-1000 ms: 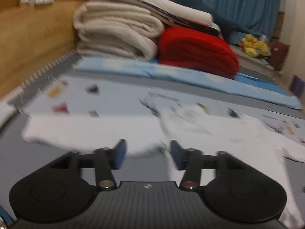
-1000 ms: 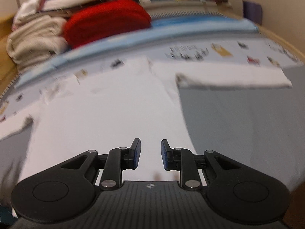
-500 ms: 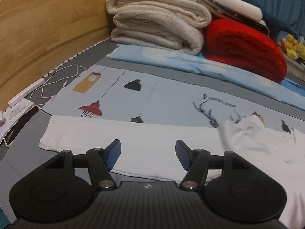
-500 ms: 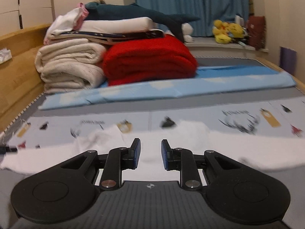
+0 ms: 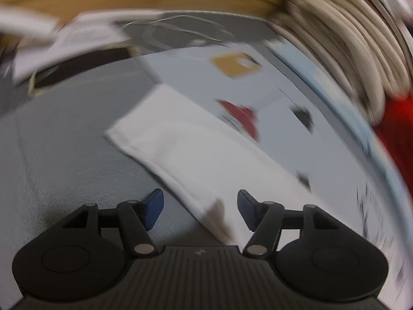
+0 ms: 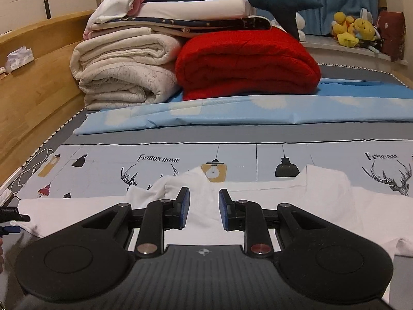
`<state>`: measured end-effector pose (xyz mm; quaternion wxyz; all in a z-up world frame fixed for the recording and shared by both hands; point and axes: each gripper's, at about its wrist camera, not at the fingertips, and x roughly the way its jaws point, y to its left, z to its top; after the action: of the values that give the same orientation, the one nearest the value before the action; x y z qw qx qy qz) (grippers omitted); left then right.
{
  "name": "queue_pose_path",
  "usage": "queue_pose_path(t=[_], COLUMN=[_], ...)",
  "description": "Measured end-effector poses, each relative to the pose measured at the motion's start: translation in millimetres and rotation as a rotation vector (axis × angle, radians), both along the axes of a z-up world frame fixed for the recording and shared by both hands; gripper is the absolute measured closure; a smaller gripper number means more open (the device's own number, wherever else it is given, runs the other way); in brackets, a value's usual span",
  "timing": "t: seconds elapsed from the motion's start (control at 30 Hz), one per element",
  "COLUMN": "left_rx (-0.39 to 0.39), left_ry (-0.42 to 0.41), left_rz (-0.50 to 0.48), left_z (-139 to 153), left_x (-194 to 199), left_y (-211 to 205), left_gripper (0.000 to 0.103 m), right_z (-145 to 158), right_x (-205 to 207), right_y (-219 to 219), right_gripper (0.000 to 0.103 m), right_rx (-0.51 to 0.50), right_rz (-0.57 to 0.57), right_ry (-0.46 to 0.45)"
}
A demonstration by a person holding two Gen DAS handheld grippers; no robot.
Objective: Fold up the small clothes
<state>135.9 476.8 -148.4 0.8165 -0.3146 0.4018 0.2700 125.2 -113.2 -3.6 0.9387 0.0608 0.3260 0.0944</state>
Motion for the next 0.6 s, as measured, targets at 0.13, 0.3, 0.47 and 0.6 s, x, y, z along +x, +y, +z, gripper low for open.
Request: queue_pose_path(t=[0.13,0.3,0.47,0.6], left_rx=[-0.084,-0.012,0.056,0.048], left_ry=[-0.032,-0.043,-0.189,-0.280], left_rz=[0.094,0.106,-0.067,-0.221], left_z=[-12.0,6.3,65.6,96.7], left_x=[-3.5,0.4,10.7,12.1], left_y=[22.9,5.6,-72.2,-151.6], left_gripper=[0.071,0.099,0.100,0.100], right_z=[0.1,0.1,10.4,14.2], right_x=[4.7,0.4,-17.2,-33.9], right_y=[-3.8,-16.4,-42.8,-65.4], right_gripper=[0.079,0.093,0.093,0.093], right_rx=[-0.010,-0.034,-0.047,-0.034], right_rz=[0.000,-0.023,-0.103,-0.174], right_ry=[0.006,0.020,0.028,0.046])
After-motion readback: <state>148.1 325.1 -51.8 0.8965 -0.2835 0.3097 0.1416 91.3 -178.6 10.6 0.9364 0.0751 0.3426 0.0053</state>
